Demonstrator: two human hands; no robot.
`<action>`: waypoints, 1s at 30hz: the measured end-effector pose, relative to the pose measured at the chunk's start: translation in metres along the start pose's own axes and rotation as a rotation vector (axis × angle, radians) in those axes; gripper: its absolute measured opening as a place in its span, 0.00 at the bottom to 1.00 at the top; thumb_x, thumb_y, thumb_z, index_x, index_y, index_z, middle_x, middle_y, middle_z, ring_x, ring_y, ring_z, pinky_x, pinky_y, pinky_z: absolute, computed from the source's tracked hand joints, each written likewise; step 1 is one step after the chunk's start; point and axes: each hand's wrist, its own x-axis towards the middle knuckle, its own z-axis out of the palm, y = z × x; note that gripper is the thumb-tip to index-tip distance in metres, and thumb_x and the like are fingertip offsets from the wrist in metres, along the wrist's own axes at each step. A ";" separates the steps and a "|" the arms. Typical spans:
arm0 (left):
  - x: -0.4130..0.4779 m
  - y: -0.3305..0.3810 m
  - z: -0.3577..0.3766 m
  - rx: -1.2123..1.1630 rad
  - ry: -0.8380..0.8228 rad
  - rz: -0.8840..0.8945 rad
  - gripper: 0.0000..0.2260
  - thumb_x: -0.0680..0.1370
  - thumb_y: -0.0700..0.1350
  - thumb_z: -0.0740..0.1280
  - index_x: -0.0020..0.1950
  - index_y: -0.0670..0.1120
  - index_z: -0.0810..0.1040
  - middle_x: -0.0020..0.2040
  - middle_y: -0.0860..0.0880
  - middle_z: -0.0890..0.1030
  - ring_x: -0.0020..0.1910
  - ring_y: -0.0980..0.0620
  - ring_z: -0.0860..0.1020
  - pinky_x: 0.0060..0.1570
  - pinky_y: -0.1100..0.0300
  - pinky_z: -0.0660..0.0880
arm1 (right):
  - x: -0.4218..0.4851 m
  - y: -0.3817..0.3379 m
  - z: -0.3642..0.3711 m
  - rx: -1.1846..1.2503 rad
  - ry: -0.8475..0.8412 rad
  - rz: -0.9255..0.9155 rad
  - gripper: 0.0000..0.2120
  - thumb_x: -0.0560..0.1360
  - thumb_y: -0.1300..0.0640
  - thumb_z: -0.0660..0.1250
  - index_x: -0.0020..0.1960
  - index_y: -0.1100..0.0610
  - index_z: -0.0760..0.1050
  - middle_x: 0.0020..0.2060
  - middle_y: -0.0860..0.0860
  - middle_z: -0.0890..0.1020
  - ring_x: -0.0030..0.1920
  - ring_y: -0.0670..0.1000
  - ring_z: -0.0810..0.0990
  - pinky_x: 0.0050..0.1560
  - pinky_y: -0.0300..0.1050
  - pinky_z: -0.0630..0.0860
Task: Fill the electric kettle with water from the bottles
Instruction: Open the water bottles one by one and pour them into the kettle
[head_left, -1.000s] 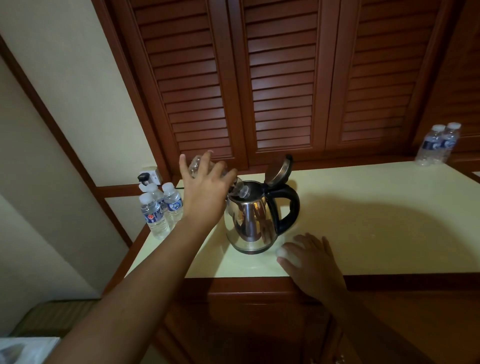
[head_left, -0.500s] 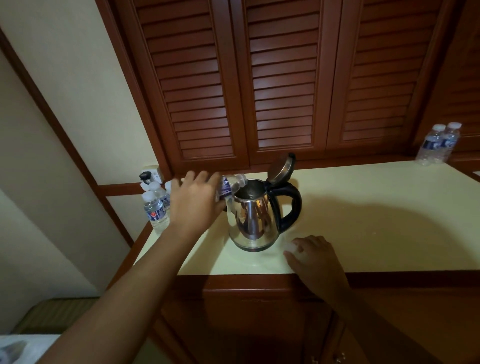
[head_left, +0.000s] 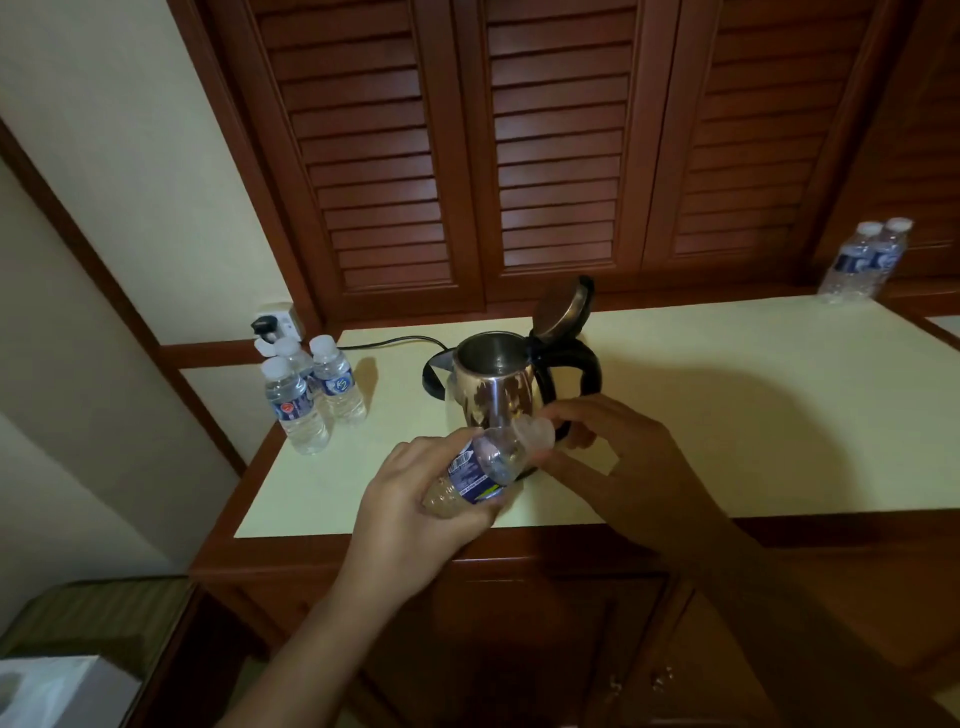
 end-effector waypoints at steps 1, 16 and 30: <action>0.001 0.000 -0.002 -0.009 -0.011 0.000 0.27 0.68 0.51 0.80 0.67 0.57 0.81 0.54 0.58 0.82 0.56 0.53 0.79 0.55 0.53 0.76 | 0.000 -0.003 -0.001 0.013 -0.013 0.009 0.15 0.75 0.45 0.72 0.60 0.47 0.80 0.49 0.36 0.80 0.48 0.40 0.78 0.48 0.26 0.70; 0.026 -0.012 -0.025 -0.214 -0.212 0.059 0.25 0.69 0.50 0.83 0.63 0.63 0.81 0.52 0.58 0.84 0.53 0.56 0.83 0.50 0.64 0.78 | 0.012 -0.028 -0.018 0.050 -0.084 0.040 0.19 0.71 0.54 0.76 0.62 0.49 0.82 0.50 0.42 0.84 0.52 0.43 0.81 0.52 0.27 0.71; 0.040 -0.015 -0.017 -0.659 -0.650 -0.086 0.16 0.73 0.34 0.77 0.60 0.47 0.87 0.52 0.50 0.89 0.53 0.54 0.87 0.50 0.64 0.79 | 0.003 -0.058 -0.032 0.010 -0.109 0.079 0.19 0.70 0.58 0.78 0.58 0.42 0.82 0.53 0.34 0.84 0.56 0.40 0.81 0.59 0.30 0.71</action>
